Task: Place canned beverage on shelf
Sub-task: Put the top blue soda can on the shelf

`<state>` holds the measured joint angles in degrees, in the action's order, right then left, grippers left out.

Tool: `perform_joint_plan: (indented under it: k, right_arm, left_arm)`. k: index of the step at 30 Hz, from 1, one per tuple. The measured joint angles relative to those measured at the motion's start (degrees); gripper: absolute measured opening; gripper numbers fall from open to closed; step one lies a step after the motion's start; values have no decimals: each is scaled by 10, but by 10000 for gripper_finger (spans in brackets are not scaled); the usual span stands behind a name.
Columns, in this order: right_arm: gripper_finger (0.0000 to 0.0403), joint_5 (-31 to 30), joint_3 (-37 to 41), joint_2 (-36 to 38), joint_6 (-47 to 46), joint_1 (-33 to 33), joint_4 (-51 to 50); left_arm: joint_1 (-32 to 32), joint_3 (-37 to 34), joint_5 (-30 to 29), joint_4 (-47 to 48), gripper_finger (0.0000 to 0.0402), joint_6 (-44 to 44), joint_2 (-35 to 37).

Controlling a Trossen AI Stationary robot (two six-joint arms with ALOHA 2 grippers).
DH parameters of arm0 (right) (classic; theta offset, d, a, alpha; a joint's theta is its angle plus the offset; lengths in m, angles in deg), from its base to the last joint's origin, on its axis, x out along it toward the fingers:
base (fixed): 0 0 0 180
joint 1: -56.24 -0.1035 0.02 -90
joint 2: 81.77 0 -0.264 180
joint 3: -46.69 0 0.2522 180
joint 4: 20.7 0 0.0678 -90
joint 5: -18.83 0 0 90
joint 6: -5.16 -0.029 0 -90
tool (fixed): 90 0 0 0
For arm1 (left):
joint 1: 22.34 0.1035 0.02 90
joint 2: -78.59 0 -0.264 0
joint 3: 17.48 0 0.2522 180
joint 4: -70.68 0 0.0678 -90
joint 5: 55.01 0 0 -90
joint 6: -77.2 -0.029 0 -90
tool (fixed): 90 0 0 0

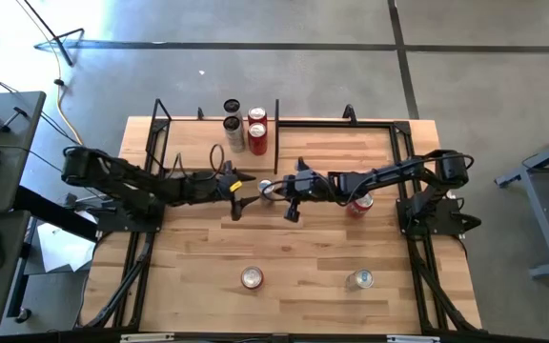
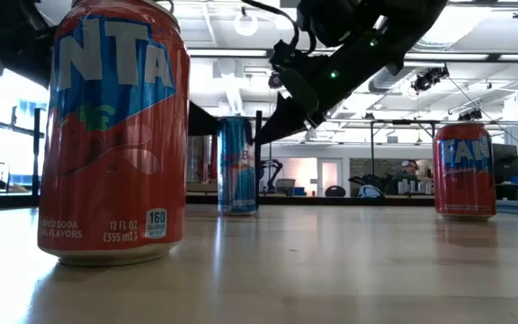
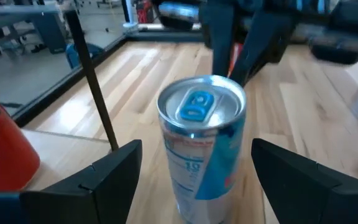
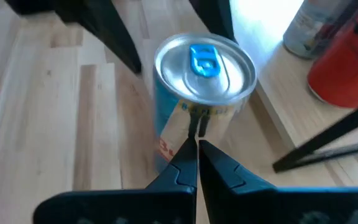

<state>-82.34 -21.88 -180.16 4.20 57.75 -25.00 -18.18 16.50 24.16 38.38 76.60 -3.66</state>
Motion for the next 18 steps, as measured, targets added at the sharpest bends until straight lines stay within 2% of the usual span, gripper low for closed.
perform_joint_plan:
  k: [4, 14, 18]
  right_arm:
    - [0, 7, 0, 0, 10, 5, 6]
    - [0, 11, 0, 0, 14, 8, 16]
    - [0, 12, 0, 0, 14, 8, 17]
  left_arm:
    - [15, 14, 13, -2, 294, 14, -29]
    - [46, 59, 91, -6, 294, 30, -68]
    - [47, 72, 96, -5, 294, 31, -73]
